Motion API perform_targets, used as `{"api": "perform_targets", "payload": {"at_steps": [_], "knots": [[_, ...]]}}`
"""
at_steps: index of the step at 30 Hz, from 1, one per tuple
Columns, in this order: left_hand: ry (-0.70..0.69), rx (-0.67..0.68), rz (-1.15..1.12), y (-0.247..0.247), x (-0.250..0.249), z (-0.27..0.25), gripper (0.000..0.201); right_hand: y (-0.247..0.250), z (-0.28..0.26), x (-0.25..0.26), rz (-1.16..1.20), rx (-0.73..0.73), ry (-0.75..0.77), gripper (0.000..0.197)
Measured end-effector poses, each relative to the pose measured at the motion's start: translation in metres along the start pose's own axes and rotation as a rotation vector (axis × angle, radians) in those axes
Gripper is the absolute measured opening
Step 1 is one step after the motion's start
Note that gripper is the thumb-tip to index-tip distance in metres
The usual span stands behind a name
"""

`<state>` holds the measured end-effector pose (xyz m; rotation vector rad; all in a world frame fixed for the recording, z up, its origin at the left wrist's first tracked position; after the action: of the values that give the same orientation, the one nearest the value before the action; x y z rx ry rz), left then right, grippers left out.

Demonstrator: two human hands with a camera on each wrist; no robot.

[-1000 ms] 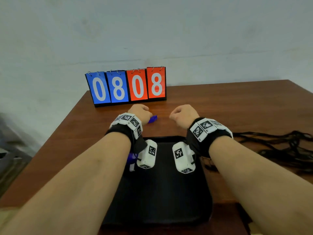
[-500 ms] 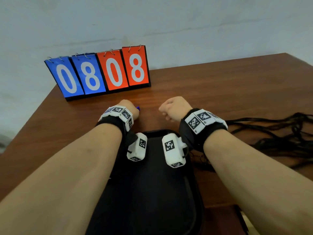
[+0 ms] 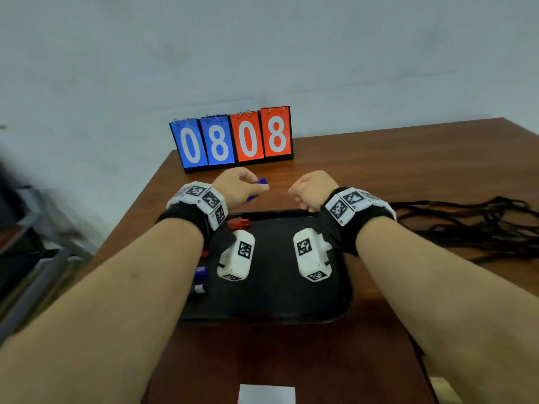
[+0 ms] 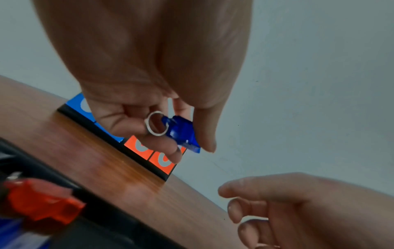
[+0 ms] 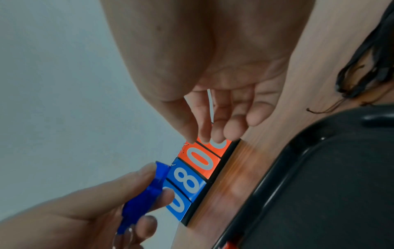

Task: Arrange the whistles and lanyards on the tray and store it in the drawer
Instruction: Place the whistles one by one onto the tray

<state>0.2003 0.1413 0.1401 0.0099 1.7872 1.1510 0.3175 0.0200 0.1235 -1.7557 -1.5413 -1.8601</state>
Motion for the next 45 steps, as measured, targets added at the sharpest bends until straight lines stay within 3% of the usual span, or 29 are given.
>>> {"api": "perform_targets", "payload": {"at_steps": [6,14,23,38,43,45], "knots": [[0.065,0.086,-0.127,0.014,0.031,-0.074,0.023,-0.029,-0.048,0.008,-0.001,-0.003,0.017,0.031],[0.064,0.081,0.093,0.004,0.073,-0.111,0.037,-0.061,-0.084,0.012,-0.144,-0.025,0.05,0.027],[0.077,0.083,0.231,-0.012,0.09,-0.111,0.043,-0.066,-0.097,0.007,-0.141,-0.04,0.081,0.023],[0.104,0.151,0.288,-0.032,0.099,-0.094,0.03,-0.066,-0.075,-0.023,-0.101,-0.036,-0.012,0.022],[0.069,0.165,0.334,-0.032,0.083,-0.094,0.036,-0.059,-0.077,-0.028,-0.079,-0.05,0.004,0.022],[0.03,0.145,0.309,-0.033,0.067,-0.093,0.036,-0.051,-0.079,-0.032,-0.079,-0.057,0.012,0.013]]}}
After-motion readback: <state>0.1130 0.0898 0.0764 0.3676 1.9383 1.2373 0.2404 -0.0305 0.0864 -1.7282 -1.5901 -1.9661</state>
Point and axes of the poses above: each hand's wrist, its own z-axis towards the middle knuckle, its own y-axis out of the back of the hand, x = y × z, the point moved 4 cm from there along z, towards the middle knuckle, and after that the axes turned 1 degree about x, right-handed, at the moved point
